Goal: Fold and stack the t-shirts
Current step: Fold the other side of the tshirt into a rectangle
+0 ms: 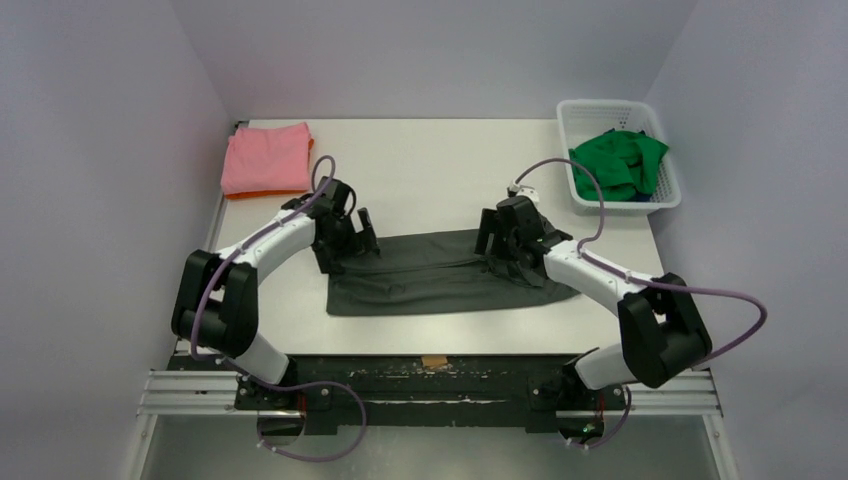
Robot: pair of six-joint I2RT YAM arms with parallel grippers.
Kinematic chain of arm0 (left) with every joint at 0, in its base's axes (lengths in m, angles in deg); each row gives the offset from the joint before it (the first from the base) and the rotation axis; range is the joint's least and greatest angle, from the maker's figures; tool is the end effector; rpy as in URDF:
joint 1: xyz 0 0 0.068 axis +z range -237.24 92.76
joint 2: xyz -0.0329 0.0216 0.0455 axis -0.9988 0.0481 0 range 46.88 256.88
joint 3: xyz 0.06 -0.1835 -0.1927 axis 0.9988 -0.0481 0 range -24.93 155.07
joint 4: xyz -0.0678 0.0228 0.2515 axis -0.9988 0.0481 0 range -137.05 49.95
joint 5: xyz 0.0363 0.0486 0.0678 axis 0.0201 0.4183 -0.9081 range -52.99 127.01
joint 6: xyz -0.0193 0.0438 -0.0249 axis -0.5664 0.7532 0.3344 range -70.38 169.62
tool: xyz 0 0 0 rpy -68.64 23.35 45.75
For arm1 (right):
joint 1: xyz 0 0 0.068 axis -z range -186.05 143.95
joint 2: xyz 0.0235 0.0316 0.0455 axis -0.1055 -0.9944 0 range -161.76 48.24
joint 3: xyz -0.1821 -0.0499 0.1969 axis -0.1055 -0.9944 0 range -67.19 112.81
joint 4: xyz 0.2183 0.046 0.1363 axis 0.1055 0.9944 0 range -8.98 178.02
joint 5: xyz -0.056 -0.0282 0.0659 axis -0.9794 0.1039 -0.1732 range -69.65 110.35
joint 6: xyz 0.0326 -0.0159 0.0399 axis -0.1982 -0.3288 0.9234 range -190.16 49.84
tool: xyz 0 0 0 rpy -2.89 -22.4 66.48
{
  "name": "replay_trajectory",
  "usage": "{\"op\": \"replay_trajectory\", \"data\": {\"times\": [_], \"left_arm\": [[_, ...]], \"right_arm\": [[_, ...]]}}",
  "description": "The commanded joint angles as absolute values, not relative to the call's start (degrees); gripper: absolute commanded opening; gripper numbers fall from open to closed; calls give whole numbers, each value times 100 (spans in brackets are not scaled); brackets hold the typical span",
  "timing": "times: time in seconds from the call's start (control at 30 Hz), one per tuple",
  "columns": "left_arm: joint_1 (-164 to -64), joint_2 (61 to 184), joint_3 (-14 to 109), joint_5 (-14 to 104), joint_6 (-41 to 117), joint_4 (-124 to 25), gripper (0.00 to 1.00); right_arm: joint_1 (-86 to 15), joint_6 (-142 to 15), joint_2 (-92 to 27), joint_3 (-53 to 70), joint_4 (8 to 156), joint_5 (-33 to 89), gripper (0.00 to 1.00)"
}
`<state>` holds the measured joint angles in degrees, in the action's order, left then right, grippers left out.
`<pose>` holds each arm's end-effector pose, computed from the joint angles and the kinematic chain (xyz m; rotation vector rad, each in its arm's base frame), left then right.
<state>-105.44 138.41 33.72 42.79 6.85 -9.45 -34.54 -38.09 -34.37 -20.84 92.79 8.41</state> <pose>0.2857 -0.0977 0.1915 -0.5873 2.8146 -0.3759 0.2601 0.1327 0.1978 0.1714 2.3935 0.2470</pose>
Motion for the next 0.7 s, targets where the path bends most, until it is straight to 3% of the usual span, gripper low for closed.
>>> {"op": "replay_trajectory", "data": {"times": [0.0,0.43,0.67], "left_arm": [[-10532,13969,3290,4062,707,-978,100],[-10483,13945,2949,3810,638,-873,100],[-10491,13730,2568,3994,612,-959,100]], "right_arm": [[-3971,-3839,-3279,-2210,8943,1222,84],[-4357,-3303,-3823,-2416,9310,482,85],[-4347,-2971,-2427,-2250,10015,-298,96]]}}
